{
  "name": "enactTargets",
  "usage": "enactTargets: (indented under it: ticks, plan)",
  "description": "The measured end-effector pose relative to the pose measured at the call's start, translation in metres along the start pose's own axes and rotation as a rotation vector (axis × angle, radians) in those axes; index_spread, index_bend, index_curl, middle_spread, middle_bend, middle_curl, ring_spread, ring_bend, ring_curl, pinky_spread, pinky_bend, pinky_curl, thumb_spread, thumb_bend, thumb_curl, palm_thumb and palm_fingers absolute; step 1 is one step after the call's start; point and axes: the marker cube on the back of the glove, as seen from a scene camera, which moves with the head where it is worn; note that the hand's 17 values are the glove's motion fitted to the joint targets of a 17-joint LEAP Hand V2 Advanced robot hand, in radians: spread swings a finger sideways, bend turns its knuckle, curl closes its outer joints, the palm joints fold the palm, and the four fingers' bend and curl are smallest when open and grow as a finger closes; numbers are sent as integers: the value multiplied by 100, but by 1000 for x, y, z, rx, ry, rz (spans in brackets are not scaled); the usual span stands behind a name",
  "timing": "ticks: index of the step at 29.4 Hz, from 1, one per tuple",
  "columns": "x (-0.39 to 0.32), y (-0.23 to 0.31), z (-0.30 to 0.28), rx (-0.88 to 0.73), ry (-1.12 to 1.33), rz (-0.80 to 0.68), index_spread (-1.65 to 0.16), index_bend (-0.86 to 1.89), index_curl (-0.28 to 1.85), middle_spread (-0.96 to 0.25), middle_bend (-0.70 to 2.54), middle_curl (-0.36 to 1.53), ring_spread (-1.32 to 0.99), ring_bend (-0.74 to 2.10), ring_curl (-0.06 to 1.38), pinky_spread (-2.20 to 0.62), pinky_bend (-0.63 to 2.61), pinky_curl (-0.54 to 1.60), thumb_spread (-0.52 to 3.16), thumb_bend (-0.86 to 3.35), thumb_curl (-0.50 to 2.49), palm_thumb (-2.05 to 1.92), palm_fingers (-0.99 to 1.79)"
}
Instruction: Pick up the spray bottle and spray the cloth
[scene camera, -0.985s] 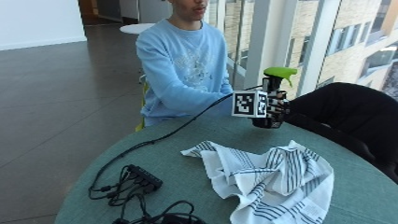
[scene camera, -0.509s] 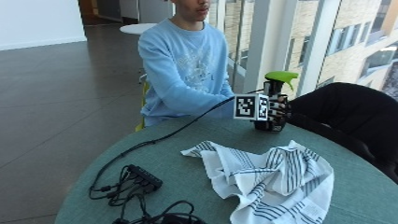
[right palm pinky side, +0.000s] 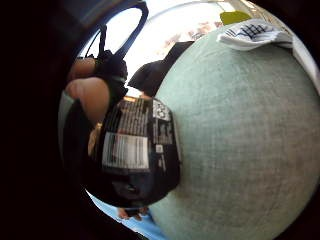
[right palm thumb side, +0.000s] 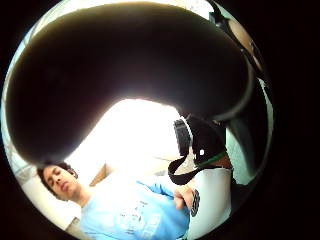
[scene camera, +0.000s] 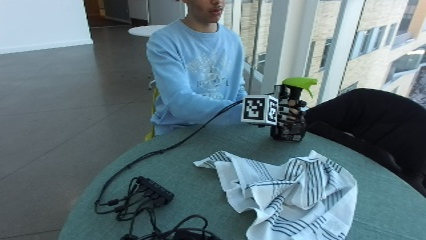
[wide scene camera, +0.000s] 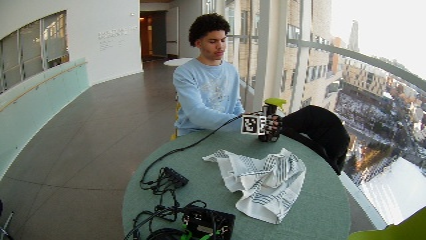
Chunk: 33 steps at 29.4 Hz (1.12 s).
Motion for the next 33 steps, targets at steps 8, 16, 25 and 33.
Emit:
enactTargets:
  ticks: [8,16,25,33]
  plan:
    - [-5,57,-68,7,228,-11,-30,5,25,-9,25,46,-6,38,37,13,28,39,107,-3,49,77,82]
    - [-2,165,-155,102,517,12,-34,4,20,-9,28,46,-5,43,38,14,30,39,111,-2,46,76,78]
    - [25,262,-221,149,844,126,-35,9,19,-10,32,46,-4,44,38,15,28,37,114,-2,44,76,80]
    - [41,297,-230,101,909,201,-35,10,19,-10,33,45,-4,42,37,15,25,37,115,-2,43,76,80]
